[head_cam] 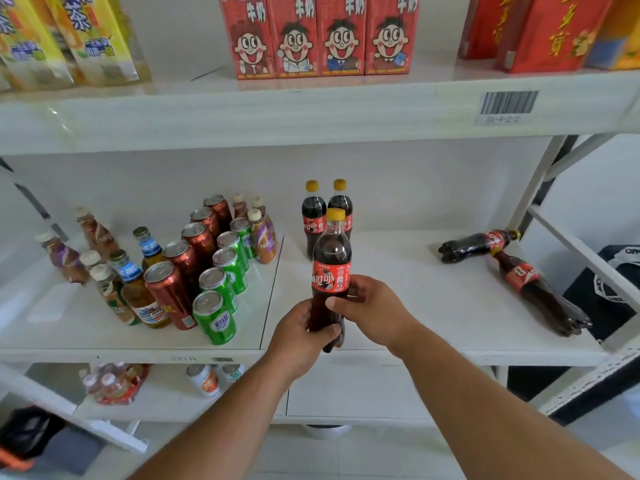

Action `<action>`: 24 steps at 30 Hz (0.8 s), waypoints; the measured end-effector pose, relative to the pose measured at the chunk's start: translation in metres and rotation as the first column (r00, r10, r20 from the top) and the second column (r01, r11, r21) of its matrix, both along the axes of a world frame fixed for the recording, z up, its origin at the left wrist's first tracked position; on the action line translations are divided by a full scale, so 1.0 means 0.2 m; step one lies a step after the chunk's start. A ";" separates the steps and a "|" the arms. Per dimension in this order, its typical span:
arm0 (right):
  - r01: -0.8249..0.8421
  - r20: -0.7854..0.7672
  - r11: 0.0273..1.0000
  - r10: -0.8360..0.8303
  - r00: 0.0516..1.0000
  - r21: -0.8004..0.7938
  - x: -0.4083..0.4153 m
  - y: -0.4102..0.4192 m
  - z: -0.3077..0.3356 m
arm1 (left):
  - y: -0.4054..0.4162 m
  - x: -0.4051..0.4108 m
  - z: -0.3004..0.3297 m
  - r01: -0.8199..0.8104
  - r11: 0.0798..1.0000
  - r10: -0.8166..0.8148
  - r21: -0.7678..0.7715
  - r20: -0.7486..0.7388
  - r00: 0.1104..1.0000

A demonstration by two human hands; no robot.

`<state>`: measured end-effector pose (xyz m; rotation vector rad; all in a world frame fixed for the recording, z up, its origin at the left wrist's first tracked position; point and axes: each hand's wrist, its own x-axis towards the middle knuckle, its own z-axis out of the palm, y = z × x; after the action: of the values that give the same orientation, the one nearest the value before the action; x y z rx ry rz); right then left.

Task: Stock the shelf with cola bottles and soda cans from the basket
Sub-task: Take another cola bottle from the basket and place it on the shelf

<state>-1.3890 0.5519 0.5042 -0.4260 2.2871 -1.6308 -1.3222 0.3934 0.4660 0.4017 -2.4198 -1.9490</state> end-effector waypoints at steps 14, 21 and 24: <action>0.013 -0.048 0.994 -0.008 0.999 0.107 -0.30 -0.18 -0.12 | -0.22 -0.39 -0.21 0.049 0.999 -0.049 -0.022 -0.013 0.999; -0.002 -0.062 0.986 0.013 0.998 0.169 -0.49 -0.22 -0.21 | -0.25 -0.60 -0.30 0.022 0.996 -0.024 -0.086 -0.019 1.000; -0.015 -0.066 0.983 0.028 0.997 0.184 -0.57 -0.23 -0.24 | -0.25 -0.67 -0.33 -0.013 0.996 0.011 -0.085 -0.024 1.000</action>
<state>-1.5028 0.5066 0.4554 -0.4662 2.4470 -1.3996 -1.4567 0.3439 0.4008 0.3873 -2.4694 -1.8279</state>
